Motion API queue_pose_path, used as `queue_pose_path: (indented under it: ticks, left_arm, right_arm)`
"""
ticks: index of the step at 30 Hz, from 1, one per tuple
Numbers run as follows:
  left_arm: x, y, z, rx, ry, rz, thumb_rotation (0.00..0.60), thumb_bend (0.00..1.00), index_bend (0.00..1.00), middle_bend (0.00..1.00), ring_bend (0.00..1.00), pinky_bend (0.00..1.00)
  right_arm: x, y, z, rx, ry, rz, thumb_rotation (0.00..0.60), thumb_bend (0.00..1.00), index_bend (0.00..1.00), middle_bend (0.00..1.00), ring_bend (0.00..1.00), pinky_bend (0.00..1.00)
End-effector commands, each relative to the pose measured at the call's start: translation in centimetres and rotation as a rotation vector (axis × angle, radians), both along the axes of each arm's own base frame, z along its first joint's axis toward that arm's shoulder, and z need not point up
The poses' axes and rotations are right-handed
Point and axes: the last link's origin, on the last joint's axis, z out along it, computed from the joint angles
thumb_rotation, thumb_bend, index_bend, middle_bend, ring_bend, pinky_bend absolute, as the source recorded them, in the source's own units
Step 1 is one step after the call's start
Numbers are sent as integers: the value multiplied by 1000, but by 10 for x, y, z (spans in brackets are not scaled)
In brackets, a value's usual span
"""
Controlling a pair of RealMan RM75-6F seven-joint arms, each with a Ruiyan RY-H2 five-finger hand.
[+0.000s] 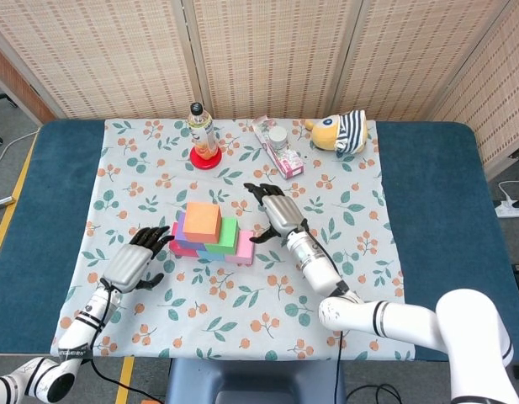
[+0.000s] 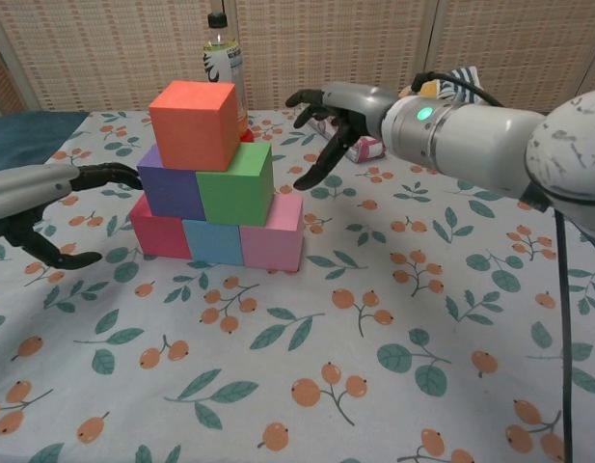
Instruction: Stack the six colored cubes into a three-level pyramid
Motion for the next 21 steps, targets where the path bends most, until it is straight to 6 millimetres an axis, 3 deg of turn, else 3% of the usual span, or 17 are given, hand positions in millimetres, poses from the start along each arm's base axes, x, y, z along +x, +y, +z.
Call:
queue_pose_path:
  ticks: [1,21]
  left_arm:
    - [0,1,-2,-4,0,-1,600,334,118,0,0,66]
    - [1,1,-5,-19,10,-17,600,333,118,0,0,66]
  right_arm:
    - [5,-1,-3,-4,-14,5,600,0,0,112,7,0]
    - [15,-5,-12,-30,-31,13,600,0,0,113,7,0]
